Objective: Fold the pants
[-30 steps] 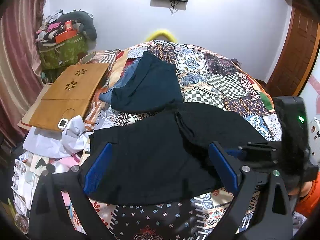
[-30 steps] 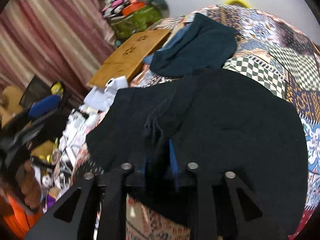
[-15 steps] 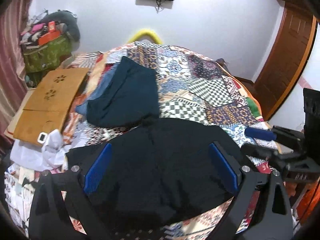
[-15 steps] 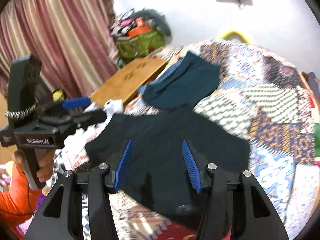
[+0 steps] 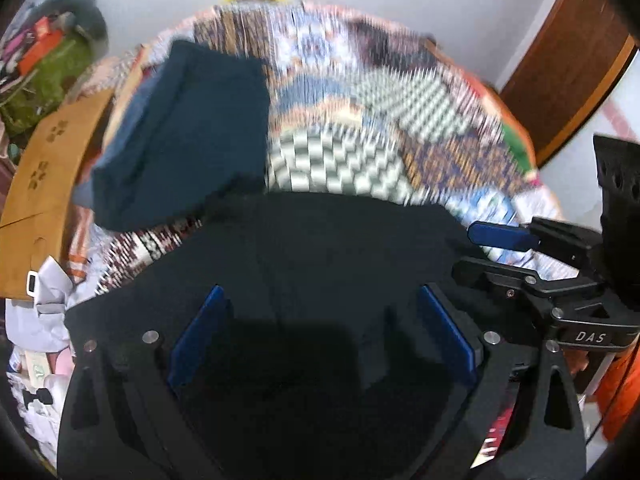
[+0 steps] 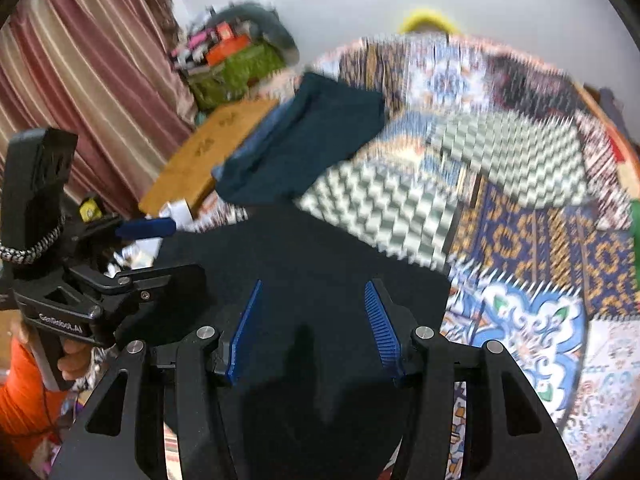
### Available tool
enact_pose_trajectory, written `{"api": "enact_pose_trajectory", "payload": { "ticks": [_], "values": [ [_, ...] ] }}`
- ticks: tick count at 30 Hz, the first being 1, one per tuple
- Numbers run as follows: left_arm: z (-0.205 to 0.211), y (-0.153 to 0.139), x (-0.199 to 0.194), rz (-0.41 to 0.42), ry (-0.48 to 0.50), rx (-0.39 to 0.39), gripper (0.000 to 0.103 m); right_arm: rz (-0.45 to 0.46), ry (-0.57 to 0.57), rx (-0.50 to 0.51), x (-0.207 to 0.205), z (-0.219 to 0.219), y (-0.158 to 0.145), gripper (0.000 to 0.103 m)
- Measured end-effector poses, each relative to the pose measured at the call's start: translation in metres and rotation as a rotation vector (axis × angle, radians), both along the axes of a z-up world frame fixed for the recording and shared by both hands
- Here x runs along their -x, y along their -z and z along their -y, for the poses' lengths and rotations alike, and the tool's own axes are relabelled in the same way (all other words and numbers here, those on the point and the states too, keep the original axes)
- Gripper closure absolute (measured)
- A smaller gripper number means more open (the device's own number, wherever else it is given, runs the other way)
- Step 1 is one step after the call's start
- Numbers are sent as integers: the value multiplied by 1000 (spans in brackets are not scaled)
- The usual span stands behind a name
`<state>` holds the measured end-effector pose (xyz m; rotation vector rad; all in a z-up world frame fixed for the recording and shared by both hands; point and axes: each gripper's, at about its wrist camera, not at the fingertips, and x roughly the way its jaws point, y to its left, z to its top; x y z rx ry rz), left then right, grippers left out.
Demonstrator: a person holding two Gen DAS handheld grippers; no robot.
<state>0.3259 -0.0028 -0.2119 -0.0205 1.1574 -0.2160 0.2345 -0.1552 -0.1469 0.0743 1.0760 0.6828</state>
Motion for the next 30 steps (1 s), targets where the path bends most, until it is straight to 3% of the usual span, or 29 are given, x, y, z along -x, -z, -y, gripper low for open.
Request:
{"api": "enact_pose_trajectory", "payload": {
  "ticks": [4, 7, 10, 17, 25, 30],
  "values": [
    [4, 37, 0, -67, 45, -83, 5, -109, -45, 63, -7, -2, 38, 55],
    [1, 40, 7, -53, 79, -86, 5, -89, -77, 122, 6, 1, 48, 55],
    [0, 37, 14, -38, 84, -107, 5, -33, -89, 134, 27, 9, 43, 54],
    [-3, 29, 37, 9, 30, -141, 5, -39, -12, 109, 50, 36, 33, 54],
    [-17, 16, 68, 25, -23, -108, 5, -27, 39, 111, 74, 54, 21, 53],
    [-22, 3, 87, 63, -66, -118, 5, 39, 70, 151, 86, 55, 10, 53]
  ]
}}
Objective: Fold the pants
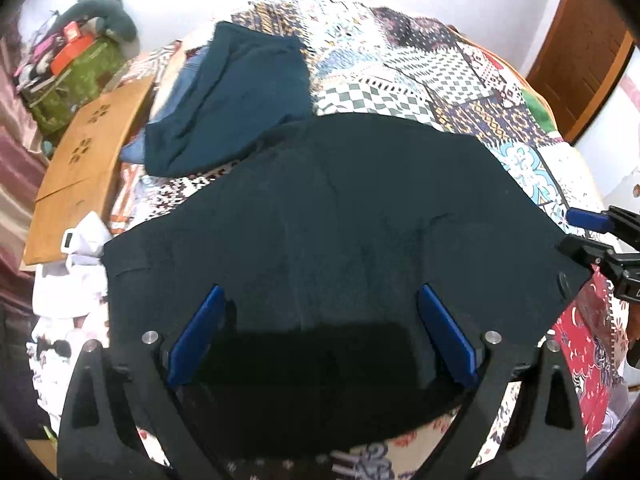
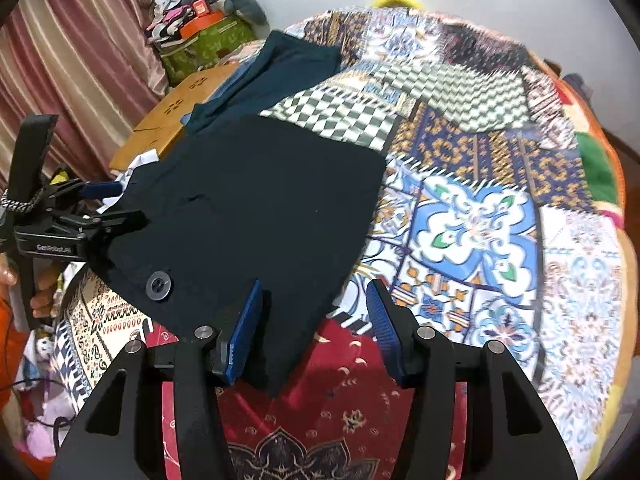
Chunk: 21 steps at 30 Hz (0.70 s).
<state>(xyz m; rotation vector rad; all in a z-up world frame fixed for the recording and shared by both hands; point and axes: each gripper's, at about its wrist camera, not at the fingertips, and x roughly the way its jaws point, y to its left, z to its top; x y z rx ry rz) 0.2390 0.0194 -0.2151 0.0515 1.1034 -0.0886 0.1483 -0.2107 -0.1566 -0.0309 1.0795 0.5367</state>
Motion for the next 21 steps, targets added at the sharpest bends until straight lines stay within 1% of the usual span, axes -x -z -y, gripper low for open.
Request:
{"api": "enact_pose_trajectory", "payload": {
  "ticks": [3, 7, 9, 11, 14, 15, 17, 19, 21],
  "values": [
    [-8, -11, 12, 35, -38, -2, 5, 59, 24, 9, 7, 0, -12, 53],
    [-24, -30, 24, 102, -98, 8, 5, 109, 42, -32, 10, 0, -33, 52],
    [-37, -43, 32, 150, -140, 31, 5, 151, 41, -42, 13, -3, -47, 49],
    [-53, -56, 41, 193, -182, 73, 5, 183, 35, -51, 15, -9, -56, 47],
    [-76, -69, 52, 231, -251, 125, 5, 242, 19, -73, 21, -19, -72, 44],
    [-83, -71, 55, 238, -270, 137, 5, 267, 13, -79, 23, -24, -77, 42],
    [-99, -73, 61, 242, -310, 160, 5, 299, -4, -93, 27, -32, -84, 40],
    [-116, -68, 68, 232, -354, 183, 5, 311, -30, -111, 28, -43, -88, 40],
    [-130, -60, 73, 204, -386, 211, 5, 311, -56, -124, 29, -56, -88, 40]
  ]
}}
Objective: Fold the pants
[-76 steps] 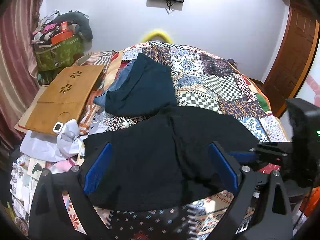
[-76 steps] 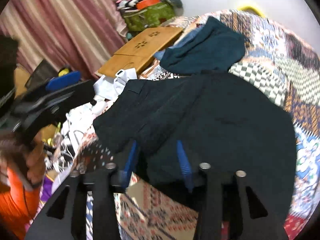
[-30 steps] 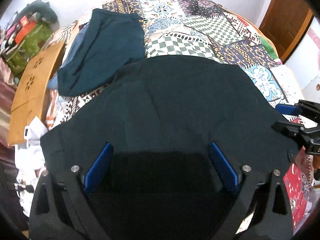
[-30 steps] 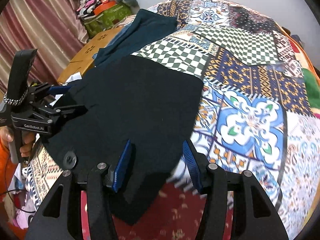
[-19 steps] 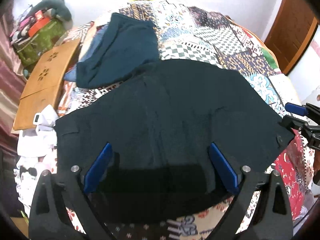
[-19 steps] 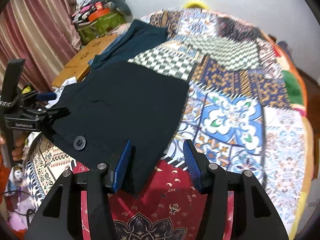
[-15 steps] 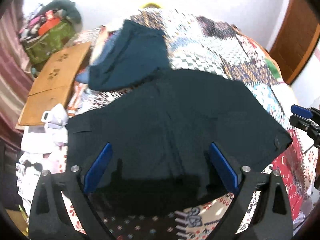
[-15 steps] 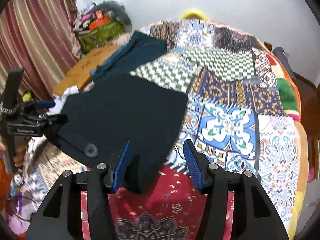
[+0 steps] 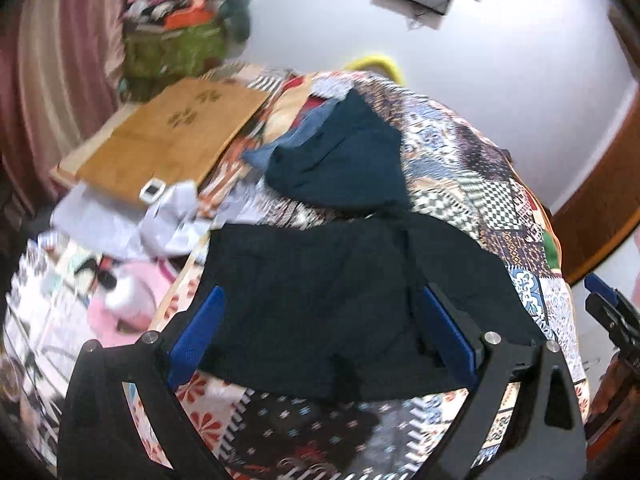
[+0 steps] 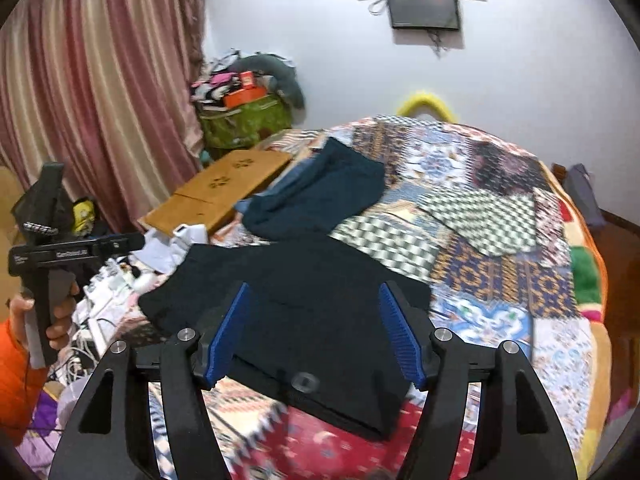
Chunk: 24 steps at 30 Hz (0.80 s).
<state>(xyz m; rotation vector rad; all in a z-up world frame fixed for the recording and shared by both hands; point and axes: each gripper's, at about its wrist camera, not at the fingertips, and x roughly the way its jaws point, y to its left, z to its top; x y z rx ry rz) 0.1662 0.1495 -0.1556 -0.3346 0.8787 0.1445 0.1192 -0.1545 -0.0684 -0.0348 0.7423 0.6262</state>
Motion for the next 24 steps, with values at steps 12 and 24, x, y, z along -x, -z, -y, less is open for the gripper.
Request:
{"api": "enact_pose_trajectory", "payload": {
  "ticks": [12, 24],
  "values": [
    [-38, 84, 23, -195, -75, 282, 5, -137, -83, 179, -19, -71, 64, 40],
    [-48, 130, 14, -204, -65, 592, 1, -229, -142, 216, -15, -75, 88, 40]
  ]
}}
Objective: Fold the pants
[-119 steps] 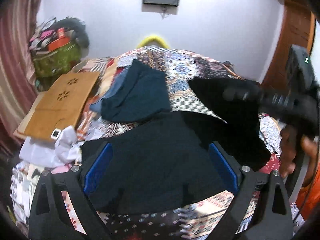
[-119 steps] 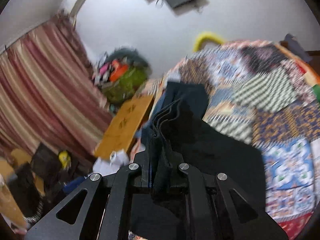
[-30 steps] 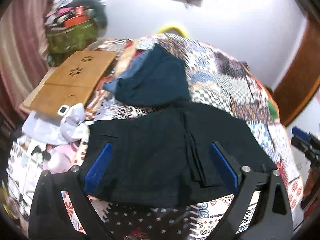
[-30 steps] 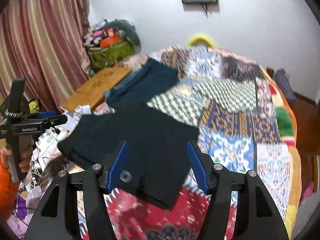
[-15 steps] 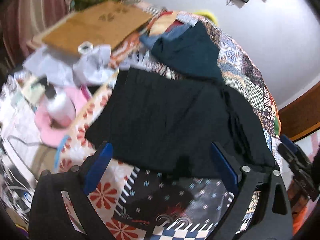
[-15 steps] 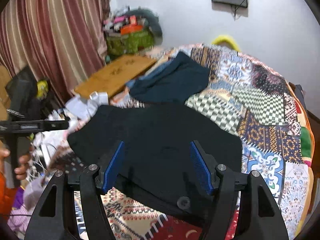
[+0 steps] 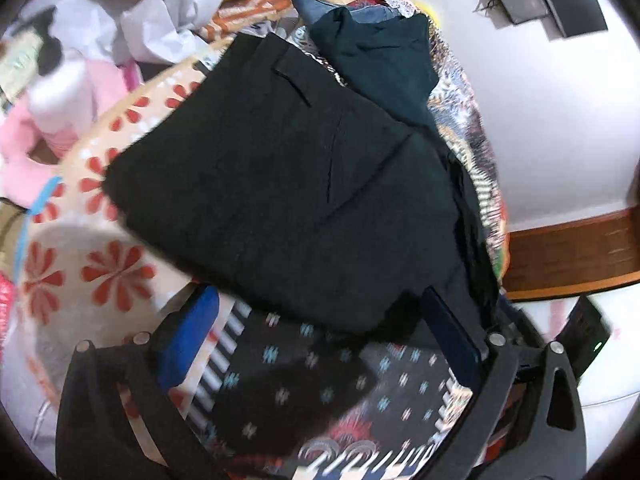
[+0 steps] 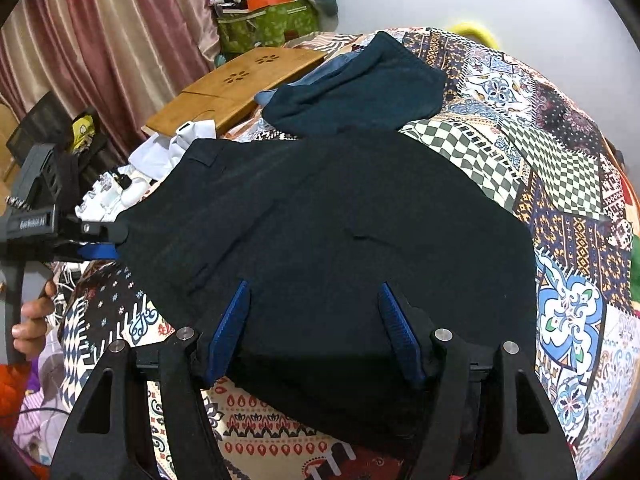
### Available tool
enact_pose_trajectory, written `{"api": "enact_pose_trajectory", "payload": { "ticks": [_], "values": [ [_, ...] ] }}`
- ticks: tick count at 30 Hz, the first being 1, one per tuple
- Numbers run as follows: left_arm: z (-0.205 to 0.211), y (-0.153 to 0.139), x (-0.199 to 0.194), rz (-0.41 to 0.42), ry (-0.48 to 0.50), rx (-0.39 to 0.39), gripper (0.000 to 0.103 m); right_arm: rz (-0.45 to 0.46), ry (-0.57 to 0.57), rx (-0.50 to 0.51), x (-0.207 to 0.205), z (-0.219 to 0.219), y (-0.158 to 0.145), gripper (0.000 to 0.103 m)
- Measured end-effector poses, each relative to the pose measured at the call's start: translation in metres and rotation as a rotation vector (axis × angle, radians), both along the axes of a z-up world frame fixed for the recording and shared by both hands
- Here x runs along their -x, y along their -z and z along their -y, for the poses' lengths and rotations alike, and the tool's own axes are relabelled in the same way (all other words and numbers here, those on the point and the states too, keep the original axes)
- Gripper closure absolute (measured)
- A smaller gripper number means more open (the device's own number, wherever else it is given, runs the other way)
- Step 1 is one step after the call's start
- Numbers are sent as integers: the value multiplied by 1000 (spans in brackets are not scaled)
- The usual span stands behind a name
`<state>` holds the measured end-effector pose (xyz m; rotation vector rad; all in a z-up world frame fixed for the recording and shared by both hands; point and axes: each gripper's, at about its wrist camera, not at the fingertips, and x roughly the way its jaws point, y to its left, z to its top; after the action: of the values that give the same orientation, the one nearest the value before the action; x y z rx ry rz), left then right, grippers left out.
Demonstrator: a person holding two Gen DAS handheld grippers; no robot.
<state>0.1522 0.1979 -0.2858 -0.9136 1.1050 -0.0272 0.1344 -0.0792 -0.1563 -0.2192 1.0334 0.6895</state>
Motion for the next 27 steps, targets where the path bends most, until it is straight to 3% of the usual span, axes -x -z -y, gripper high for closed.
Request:
{"api": "enact_pose_trajectory", "payload": {
  "ticks": [4, 6, 9, 11, 13, 16, 17, 21, 24, 27],
  "values": [
    [-16, 12, -21, -24, -28, 8, 1, -8, 0, -7, 0, -1, 1, 40],
    [-25, 18, -28, -48, -64, 1, 10, -14, 2, -16, 0, 0, 2, 40],
    [-33, 22, -37, -76, -98, -30, 36, -22, 5, -25, -1, 2, 2, 40],
    [-35, 21, -41, -89, -107, -82, 59, -21, 6, -29, -1, 2, 2, 40],
    [-35, 14, -43, -76, -105, -154, 69, -19, 9, -33, 1, 3, 2, 40],
    [-27, -16, -42, -15, -79, -310, 78, -20, 14, -40, 1, 5, 1, 39],
    [-20, -34, -43, 17, -71, -383, 80, -21, 17, -43, 2, 6, 1, 39],
    [9, -101, -49, 149, -55, -551, 83, -22, 22, -50, 3, 8, 0, 39],
    [45, -154, -53, 307, -31, -630, 83, -22, 30, -58, 4, 11, 0, 38],
    [83, -192, -60, 440, 35, -600, 83, -23, 47, -74, 5, 15, -2, 38]
  ]
}}
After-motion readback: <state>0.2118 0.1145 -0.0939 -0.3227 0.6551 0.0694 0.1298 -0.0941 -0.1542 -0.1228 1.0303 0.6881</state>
